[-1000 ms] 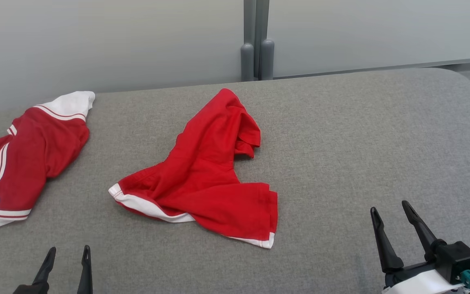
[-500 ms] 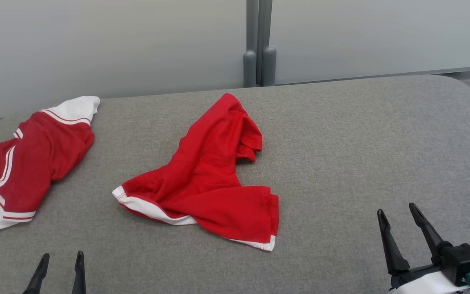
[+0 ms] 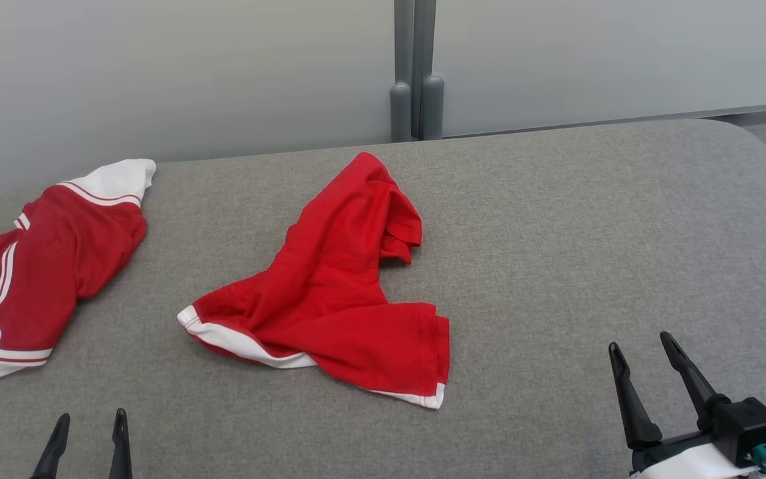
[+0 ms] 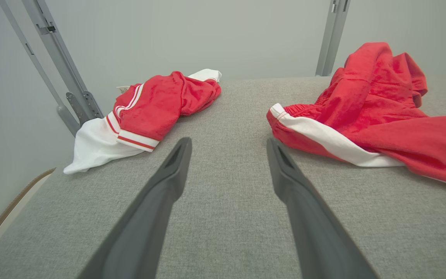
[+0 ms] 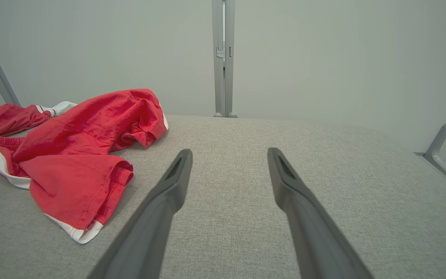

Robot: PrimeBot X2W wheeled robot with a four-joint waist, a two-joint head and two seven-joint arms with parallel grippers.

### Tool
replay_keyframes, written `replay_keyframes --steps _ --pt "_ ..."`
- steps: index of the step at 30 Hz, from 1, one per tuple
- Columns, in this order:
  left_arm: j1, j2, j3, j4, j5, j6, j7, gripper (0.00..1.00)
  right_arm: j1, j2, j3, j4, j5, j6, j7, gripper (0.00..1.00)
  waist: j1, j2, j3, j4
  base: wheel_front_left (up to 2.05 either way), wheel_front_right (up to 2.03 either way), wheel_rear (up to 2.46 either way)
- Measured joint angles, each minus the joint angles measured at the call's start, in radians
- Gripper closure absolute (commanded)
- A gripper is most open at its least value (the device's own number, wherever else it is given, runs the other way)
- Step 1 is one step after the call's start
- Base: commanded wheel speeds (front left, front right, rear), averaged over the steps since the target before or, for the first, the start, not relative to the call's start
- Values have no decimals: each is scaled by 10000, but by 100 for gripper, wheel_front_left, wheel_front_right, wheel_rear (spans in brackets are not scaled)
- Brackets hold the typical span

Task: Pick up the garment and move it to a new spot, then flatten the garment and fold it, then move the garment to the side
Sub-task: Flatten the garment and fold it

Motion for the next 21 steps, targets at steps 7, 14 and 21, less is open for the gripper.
replay_keyframes --steps 7,14,21 --pt "-12 -84 40 42 165 -96 0 0 -10 -54 504 123 -15 2 0 0 0 0 55 -9 0 0 0" --pt "-615 61 -353 384 199 -140 0 0 -516 -313 1994 934 -98 0 0 0 0 0 318 39 0 0 0" --pt "-2105 614 -1764 1536 -54 -155 391 0 -1936 -282 3568 2313 -61 2 525 0 0 0 896 75 0 0 0"
